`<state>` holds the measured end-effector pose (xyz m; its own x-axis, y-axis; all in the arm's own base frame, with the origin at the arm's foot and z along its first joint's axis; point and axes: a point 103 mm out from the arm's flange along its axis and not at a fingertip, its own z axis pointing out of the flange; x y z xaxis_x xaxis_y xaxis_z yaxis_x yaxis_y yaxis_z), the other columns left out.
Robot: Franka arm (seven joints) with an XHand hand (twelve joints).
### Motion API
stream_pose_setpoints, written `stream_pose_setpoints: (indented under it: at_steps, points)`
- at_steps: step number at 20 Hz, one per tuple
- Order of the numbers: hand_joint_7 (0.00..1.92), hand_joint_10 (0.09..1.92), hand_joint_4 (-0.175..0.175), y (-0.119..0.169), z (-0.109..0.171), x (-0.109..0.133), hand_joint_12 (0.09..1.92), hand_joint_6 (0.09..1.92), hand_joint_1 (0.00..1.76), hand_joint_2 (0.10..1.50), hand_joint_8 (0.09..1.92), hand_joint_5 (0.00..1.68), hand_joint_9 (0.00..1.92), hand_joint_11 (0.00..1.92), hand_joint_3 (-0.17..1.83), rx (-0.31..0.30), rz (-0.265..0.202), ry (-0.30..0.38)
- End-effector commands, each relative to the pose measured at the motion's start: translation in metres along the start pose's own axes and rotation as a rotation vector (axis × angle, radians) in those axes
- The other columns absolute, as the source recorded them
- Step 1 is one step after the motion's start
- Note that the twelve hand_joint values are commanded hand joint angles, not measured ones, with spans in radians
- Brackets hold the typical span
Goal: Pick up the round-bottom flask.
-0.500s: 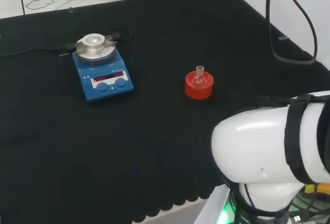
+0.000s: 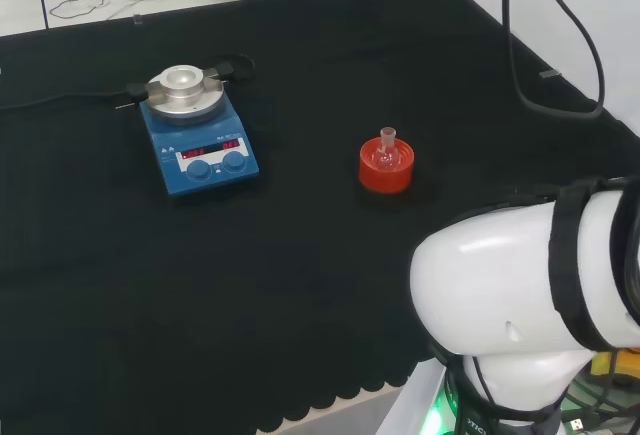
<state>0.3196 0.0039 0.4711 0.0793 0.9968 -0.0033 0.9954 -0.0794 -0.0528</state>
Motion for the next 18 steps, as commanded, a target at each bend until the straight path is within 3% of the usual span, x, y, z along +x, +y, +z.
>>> stream_pose_setpoints:
  at_steps: [1, 6, 13, 18]
  points:
    - [0.07, 0.62, 0.022, -0.012, -0.005, -0.007, 1.28, 0.22, 0.03, 1.29, 0.5, 0.3, 0.18, 0.0, 0.3, -0.039, 0.034, -0.005]
    - [0.08, 0.62, 0.021, -0.011, 0.019, -0.021, 1.29, 0.21, 0.04, 1.29, 0.5, 0.31, 0.18, 0.0, 0.29, -0.02, 0.082, 0.02]
    - [0.08, 0.62, 0.02, -0.01, 0.054, -0.06, 1.29, 0.2, 0.05, 1.29, 0.5, 0.32, 0.19, 0.0, 0.28, 0.006, 0.156, 0.054]
    - [0.09, 0.62, 0.018, 0.006, 0.079, -0.084, 1.3, 0.2, 0.07, 1.29, 0.5, 0.33, 0.19, 0.0, 0.27, 0.008, 0.176, 0.074]
